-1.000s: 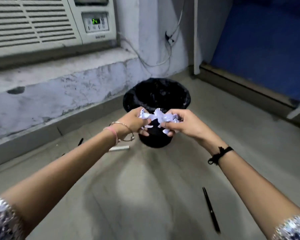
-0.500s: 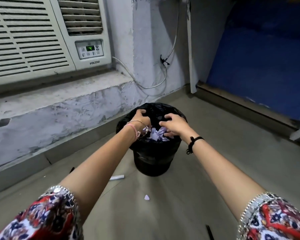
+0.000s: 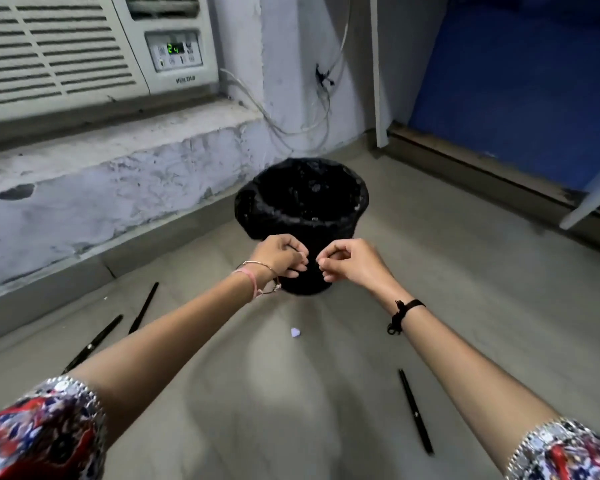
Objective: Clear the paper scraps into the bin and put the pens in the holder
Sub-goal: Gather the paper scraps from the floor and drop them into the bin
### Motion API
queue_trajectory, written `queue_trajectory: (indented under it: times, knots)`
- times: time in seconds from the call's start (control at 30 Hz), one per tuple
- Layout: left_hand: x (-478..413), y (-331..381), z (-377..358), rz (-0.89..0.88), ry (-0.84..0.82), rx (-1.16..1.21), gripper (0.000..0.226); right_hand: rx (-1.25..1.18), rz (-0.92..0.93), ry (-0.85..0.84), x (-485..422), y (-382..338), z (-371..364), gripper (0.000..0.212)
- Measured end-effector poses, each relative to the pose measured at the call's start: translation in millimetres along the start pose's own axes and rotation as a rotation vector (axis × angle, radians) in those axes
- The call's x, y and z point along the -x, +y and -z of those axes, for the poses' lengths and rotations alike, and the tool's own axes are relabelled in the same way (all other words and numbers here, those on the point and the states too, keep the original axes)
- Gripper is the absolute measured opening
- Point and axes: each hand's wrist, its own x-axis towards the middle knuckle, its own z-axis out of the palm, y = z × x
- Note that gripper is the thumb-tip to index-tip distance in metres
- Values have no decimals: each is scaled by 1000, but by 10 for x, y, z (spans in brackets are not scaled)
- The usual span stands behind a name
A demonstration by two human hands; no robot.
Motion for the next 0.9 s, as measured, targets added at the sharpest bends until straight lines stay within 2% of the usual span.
queue_trajectory:
  times: [0.27,0.4,0.57,0.67,0.9]
  knots:
    - [756,-1200,-332,67,-207,-313,23,204,-16,-160,983,1039,-507,4]
    - [1025,-1655,-461,39,-322,-519,18,332,38,-333,1387,1487,-720,7]
    - [1143,-1915,-429,-3,-336,-622,22,521,137,-670,1774,1922,-878,38]
    - [1148,-2004,-354,7,-312,-640,23,571,212,-792,1940,2048,-938,43]
    - [1129,-2078,-329,32,-286,-623,18,615,352,-657,2060,2191,-943,15]
